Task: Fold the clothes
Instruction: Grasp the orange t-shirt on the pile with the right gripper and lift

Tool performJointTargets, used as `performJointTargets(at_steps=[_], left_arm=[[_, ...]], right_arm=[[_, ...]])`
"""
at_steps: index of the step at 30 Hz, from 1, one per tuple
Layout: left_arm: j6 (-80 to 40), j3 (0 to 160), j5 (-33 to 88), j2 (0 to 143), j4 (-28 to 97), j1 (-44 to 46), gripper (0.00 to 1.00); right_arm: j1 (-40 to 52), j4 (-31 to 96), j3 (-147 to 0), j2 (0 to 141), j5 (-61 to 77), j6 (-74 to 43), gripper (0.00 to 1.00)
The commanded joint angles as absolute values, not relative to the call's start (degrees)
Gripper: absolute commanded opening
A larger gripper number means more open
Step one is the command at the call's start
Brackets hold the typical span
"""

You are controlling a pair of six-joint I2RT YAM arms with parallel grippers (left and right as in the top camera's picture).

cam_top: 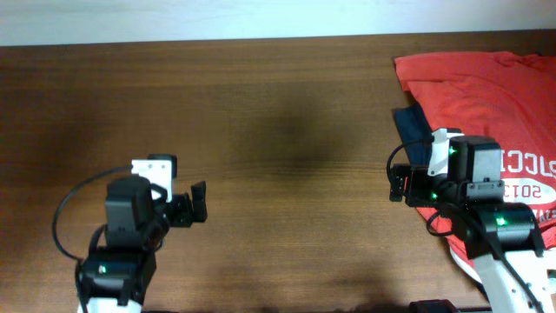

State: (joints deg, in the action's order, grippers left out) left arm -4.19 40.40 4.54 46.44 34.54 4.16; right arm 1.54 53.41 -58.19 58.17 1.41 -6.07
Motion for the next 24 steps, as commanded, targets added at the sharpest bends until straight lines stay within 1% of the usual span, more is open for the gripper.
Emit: performJointTargets(at_steps=[1,3,4,6,7,8,9,10,11,14,16,17,24], left_arm=[[-4.7,45.1,5.8,49.5,35.7,4.3,0.99],[-4.7,45.1,5.8,49.5,35.6,4.3,0.99],[-4.7,45.1,5.8,49.8,35.6,4.3,0.99],[-4.7,45.1,5.8,50.7,35.6,4.3,0.99],[-4.7,45.1,5.8,51.9,35.4,4.3,0.99],[-4.7,45.1,5.8,53.1,35.2,4.3,0.99],[-4.7,45.1,5.8,54.5,35.2,4.3,0.99],[-4.7,45.1,5.8,55.6,35.2,4.3,0.99],[-4.7,45.1,5.9,56.8,35.2,4.3,0.99],[-4.7,45.1,6.9,60.2,35.2,4.3,0.99],[-4.7,45.1,6.9,62.0,35.0,4.3,0.99],[-4.7,45.1,6.9,62.6,34.7,4.3,0.99],[-4.7,45.1,6.9,62.8,34.2,4.3,0.99]], right_arm=[[1.8,54.2,-59.6,63.2,-6.8,-8.5,0.93],[1.8,54.7,-59.4,70.2,-6.8,-8.5,0.92],[1.8,54.7,-59.4,74.5,-8.1,-8.8,0.86],[1.9,52.9,-59.4,83.6,-7.7,-12.6,0.86],[1.9,51.0,-59.4,89.6,-7.5,-12.6,0.72],[1.9,49.4,-59.4,93.0,-8.1,-14.5,0.67],[1.9,46.3,-59.4,96.5,-8.7,-15.5,0.64],[1.9,44.7,-59.4,97.8,-8.7,-15.5,0.57],[1.9,43.5,-59.4,99.7,-9.2,-15.6,0.47],[1.9,41.7,-59.4,101.6,-16.2,-17.0,0.47],[1.8,40.6,-59.3,101.6,-16.1,-17.1,0.47],[1.8,40.2,-59.0,101.6,-16.1,-17.0,0.45],[1.8,38.9,-58.3,103.8,-15.1,-17.0,0.45]])
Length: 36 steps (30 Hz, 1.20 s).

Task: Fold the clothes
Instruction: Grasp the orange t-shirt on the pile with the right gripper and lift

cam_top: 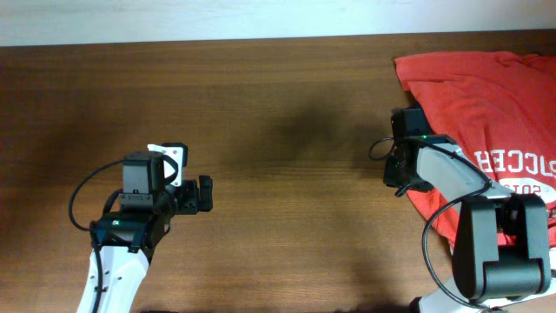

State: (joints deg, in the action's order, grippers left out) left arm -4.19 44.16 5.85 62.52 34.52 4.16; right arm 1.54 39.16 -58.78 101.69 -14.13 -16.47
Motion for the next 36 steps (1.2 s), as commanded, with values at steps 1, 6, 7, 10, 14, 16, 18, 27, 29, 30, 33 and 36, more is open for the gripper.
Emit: performJointTargets(at_steps=[1,6,7,10,14,16,18,27,29,30,33,36], left_arm=[[-4.7,45.1,6.9,62.8,34.1,4.3,0.99],[-4.7,45.1,6.9,62.8,33.9,4.3,0.99],[-4.7,45.1,6.9,62.8,33.7,4.3,0.99],[-4.7,45.1,6.9,62.8,33.0,4.3,0.99],[-4.7,45.1,6.9,62.8,33.0,4.3,0.99],[-4.7,45.1,6.9,62.8,33.1,4.3,0.99],[-4.7,45.1,6.9,62.8,33.1,4.3,0.99],[-4.7,45.1,6.9,62.8,33.1,4.3,0.99],[-4.7,45.1,7.0,62.8,33.1,4.3,0.99],[-4.7,45.1,8.1,62.8,33.1,4.3,0.99],[-4.7,45.1,11.7,62.8,33.1,4.3,0.99],[-4.7,45.1,16.7,63.1,33.0,4.3,0.99]], right_arm=[[1.9,38.9,-58.3,104.8,-15.1,-17.0,0.45],[1.8,41.8,-61.1,102.8,-17.1,-17.1,0.04],[1.8,45.9,-65.1,99.2,-19.1,-17.0,0.04],[0.3,58.7,-82.4,88.6,-20.6,-17.0,0.04],[-0.4,62.2,-94.2,79.9,-11.6,-8.8,0.04],[-0.4,61.7,-98.8,77.4,3.2,-4.4,0.04],[0.7,60.2,-104.3,76.9,29.2,0.1,0.04],[28.3,55.0,-104.1,88.7,30.8,1.1,0.04],[30.5,57.3,-104.1,94.1,30.8,1.1,0.04],[30.8,59.1,-104.1,96.9,30.8,1.0,0.07],[30.5,67.5,-104.2,98.2,14.9,-1.1,0.42],[26.3,71.4,-104.2,94.9,3.8,-6.2,0.8]])
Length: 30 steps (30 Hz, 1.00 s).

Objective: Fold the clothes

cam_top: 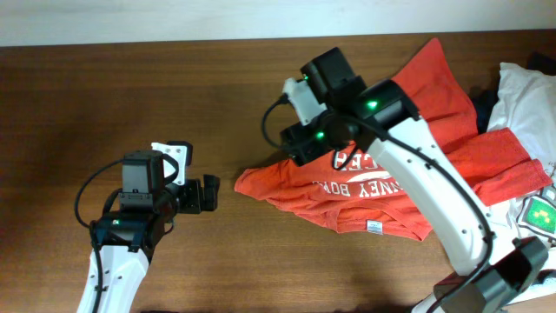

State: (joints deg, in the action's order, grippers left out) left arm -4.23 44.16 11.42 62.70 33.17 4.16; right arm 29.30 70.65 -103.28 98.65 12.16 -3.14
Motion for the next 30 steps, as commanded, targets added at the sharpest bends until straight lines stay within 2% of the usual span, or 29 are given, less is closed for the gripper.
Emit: performJointTargets(at_steps=[1,4,7,10,11,12,13,14,16,19,20,22,23,25,27,30], left_arm=[[-4.7,45.1,19.6,64.4,33.0,4.5,0.99],[-4.8,45.1,21.3,72.2,31.5,8.4,0.99],[-9.4,45.1,22.3,86.2,20.0,14.0,0.99],[-11.4,45.1,25.2,95.9,10.1,16.8,0.98],[-11.4,45.1,25.7,97.7,8.7,17.7,0.89],[-11.3,45.1,25.7,99.6,8.0,19.0,0.63],[-11.3,45.1,25.5,100.1,7.9,19.6,0.01],[-11.3,45.2,25.0,99.8,7.4,19.0,0.0],[-11.3,49.5,16.9,96.7,12.1,11.6,0.0],[-11.3,67.3,15.5,94.5,16.0,-5.2,0.0],[-11.3,71.9,14.9,94.9,15.0,-7.7,0.0],[-11.3,76.7,14.2,96.2,13.9,-10.6,0.99],[-11.3,76.7,15.2,96.3,17.2,-10.7,0.99],[-11.3,76.5,15.7,96.7,37.3,-10.5,0.99],[-11.3,75.3,17.3,97.6,48.8,-9.1,0.99],[-12.3,70.0,26.7,99.4,50.6,-2.1,0.99]], right_arm=[[23.5,71.8,-104.2,93.8,3.8,-8.1,0.98],[16.8,74.8,-104.2,92.6,8.0,-8.0,0.99],[10.7,80.8,-104.2,92.6,7.9,-8.0,0.99],[8.4,82.5,-104.2,92.6,7.9,-8.0,0.99],[8.2,82.6,-104.2,92.6,7.9,-8.0,0.99],[8.2,82.7,-104.2,92.6,7.9,-8.0,0.99],[8.2,82.6,-104.2,92.6,7.5,-8.0,0.99],[8.2,82.5,-104.2,92.6,6.0,-8.0,0.99],[8.2,82.8,-104.2,92.6,1.4,-8.0,0.99],[8.2,82.7,-104.2,92.6,0.6,-8.0,0.99],[8.2,82.8,-104.2,92.6,0.6,-8.0,0.99],[8.2,83.2,-104.2,92.6,0.8,-8.0,0.99],[8.2,83.6,-104.2,92.6,0.8,-8.0,0.99],[8.2,83.7,-104.2,92.6,0.8,-8.0,0.99],[8.2,83.8,-104.2,92.6,0.8,-8.0,0.99],[8.2,84.2,-104.2,92.6,0.8,-8.0,0.99]])
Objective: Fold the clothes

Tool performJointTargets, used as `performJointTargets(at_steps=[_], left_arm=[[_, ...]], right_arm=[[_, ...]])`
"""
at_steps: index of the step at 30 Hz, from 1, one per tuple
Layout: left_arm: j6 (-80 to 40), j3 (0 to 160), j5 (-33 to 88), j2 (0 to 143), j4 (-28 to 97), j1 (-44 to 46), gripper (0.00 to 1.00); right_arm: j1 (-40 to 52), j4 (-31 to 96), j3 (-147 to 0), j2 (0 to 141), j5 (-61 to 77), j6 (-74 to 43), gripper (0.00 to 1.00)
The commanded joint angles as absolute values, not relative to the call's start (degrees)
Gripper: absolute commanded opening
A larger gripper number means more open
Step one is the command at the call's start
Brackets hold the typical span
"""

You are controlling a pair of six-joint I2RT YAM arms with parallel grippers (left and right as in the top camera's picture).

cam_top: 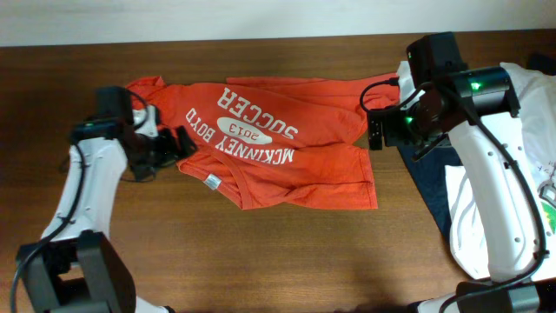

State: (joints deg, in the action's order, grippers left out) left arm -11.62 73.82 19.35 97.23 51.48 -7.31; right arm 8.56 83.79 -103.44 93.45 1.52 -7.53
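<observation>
An orange T-shirt with white upside-down lettering lies spread across the middle of the brown table, a small white label near its lower left. My left gripper lies over the shirt's left part beside the collar; the overhead view does not reveal how its fingers stand. My right gripper sits at the shirt's right edge, seemingly shut on the cloth there.
A white garment and a dark navy one lie heaped at the table's right side under my right arm. Along the far table edge runs a pale wall.
The shirt was bunched at the centre right with its lettering upright; now it is spread wide and turned round. My right gripper moved right, my left gripper moved up onto the shirt's left part.
The shirt first lay on the pile at the far right, both grippers near the front. Then my right gripper was at the pile's left edge. Later it was at the table centre with the bunched shirt. Now the shirt lies spread between both grippers.
</observation>
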Motion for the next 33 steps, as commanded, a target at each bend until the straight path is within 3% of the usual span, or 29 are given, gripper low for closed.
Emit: performJointTargets(at_steps=[1,6,8,9,11,13,16,18,19,22,28,30,32,33], left_arm=[[-13.6,67.7,26.8,100.6,49.0,1.2,0.99],[-23.9,61.1,26.7,107.1,39.3,16.0,0.91],[-26.2,61.1,26.7,109.3,35.6,19.2,0.38],[-26.1,61.1,26.3,109.4,35.7,19.5,0.0],[-26.1,61.5,20.4,109.1,38.7,18.2,0.0],[-24.1,64.7,6.0,106.8,47.9,10.3,0.0],[-20.7,76.0,1.1,101.4,52.8,-9.6,0.01],[-20.7,77.4,7.8,100.9,55.5,-15.7,0.78],[-20.7,76.4,11.0,101.0,59.1,-15.6,0.99],[-20.8,70.3,11.9,101.0,64.1,-10.8,0.99],[-23.2,55.0,10.3,101.1,43.0,2.6,0.98],[-23.5,54.0,8.7,101.1,42.4,3.6,0.92],[-23.8,54.0,7.7,101.1,39.8,3.6,0.73],[-24.1,54.0,7.7,101.1,37.6,3.6,0.56]], right_arm=[[8.2,84.3,-104.2,92.6,0.8,-8.0,0.99],[8.2,84.7,-104.2,92.6,0.8,-8.0,0.99],[8.2,84.8,-104.2,92.6,0.8,-8.0,0.99],[8.2,84.9,-104.2,92.6,0.8,-8.0,0.99],[8.2,84.9,-104.2,92.6,-0.3,-8.0,0.99],[8.2,84.9,-104.2,92.6,-1.7,-8.0,0.99],[8.2,84.9,-104.2,92.6,-2.6,-8.0,0.99],[8.2,84.9,-104.2,92.6,-2.6,-8.0,0.99],[8.2,84.9,-104.2,92.6,-2.6,-8.0,0.99],[8.2,85.3,-104.1,92.6,-2.6,-8.0,0.99],[8.2,86.2,-104.0,92.6,-2.6,-8.0,0.99],[8.2,86.2,-104.0,92.6,-2.6,-8.0,0.99],[8.2,86.3,-104.0,92.6,-2.4,-8.0,0.99],[8.2,86.3,-104.0,92.6,-2.0,-8.0,0.99]])
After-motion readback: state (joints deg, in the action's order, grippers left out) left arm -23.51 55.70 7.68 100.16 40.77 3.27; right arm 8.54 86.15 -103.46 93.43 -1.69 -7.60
